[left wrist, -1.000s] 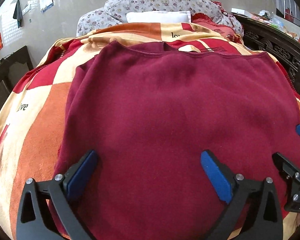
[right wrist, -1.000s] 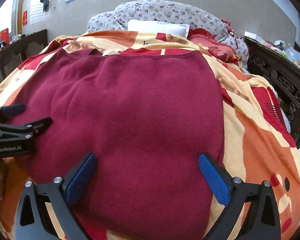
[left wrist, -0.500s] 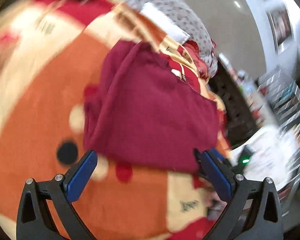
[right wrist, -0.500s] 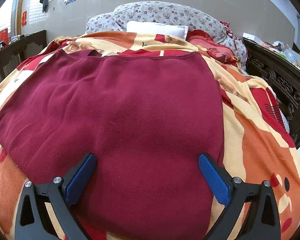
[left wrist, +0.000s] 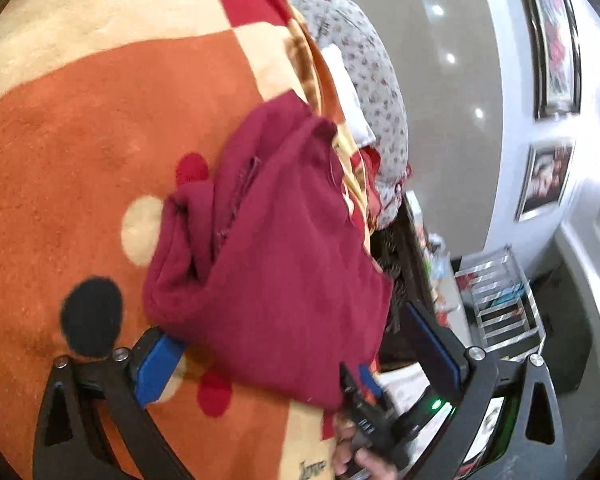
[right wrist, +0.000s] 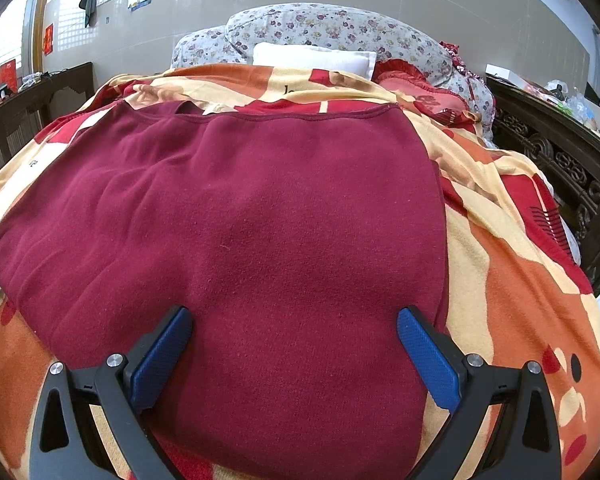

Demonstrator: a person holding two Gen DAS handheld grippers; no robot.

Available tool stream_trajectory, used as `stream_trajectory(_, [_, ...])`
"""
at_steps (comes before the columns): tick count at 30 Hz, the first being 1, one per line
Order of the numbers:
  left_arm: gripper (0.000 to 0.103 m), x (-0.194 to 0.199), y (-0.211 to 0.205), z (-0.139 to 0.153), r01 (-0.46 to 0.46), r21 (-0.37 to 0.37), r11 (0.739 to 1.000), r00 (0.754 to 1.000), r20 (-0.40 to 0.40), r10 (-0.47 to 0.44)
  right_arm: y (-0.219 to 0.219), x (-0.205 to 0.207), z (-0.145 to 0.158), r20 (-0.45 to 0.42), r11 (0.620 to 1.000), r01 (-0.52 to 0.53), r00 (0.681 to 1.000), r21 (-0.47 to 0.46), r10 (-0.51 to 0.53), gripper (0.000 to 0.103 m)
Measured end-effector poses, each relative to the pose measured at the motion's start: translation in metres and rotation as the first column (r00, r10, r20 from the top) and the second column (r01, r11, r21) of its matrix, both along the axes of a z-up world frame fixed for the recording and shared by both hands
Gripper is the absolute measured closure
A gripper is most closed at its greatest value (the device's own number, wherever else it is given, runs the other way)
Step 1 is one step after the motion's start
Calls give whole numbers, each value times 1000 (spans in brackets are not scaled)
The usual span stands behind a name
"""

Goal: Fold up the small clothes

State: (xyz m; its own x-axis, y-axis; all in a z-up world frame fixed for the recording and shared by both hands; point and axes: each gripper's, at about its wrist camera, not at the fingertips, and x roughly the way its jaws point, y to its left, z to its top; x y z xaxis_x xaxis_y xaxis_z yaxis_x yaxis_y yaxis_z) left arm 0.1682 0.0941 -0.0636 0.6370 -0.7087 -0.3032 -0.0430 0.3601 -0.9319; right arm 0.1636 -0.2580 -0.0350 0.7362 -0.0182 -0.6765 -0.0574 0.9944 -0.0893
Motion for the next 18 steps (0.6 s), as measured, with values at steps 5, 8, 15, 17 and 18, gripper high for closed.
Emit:
stream_trajectory(5, [2, -2, 2, -1, -28, -57, 998, 998, 45, 31, 0, 0, 0, 0, 1000, 0, 1000, 2, 0, 0])
stream_trajectory(8, [13, -5, -1, 6, -29, 46, 999, 997, 73, 25, 0, 0, 0, 0, 1000, 0, 1000, 3, 0, 0])
stream_trajectory(15, [76, -15, -11, 7, -132, 374, 918, 990, 91, 105, 1, 0, 0, 1, 1000, 1, 1000, 3, -1, 0])
stream_trajectory(17, [76, -16, -16, 11, -149, 421, 895, 988, 105, 116, 3, 0, 1, 2, 1000, 2, 1000, -6, -2, 0])
stream_trajectory(18, [76, -17, -15, 12, -158, 434, 887, 986, 118, 118, 4, 1, 1, 2, 1000, 3, 1000, -14, -3, 0])
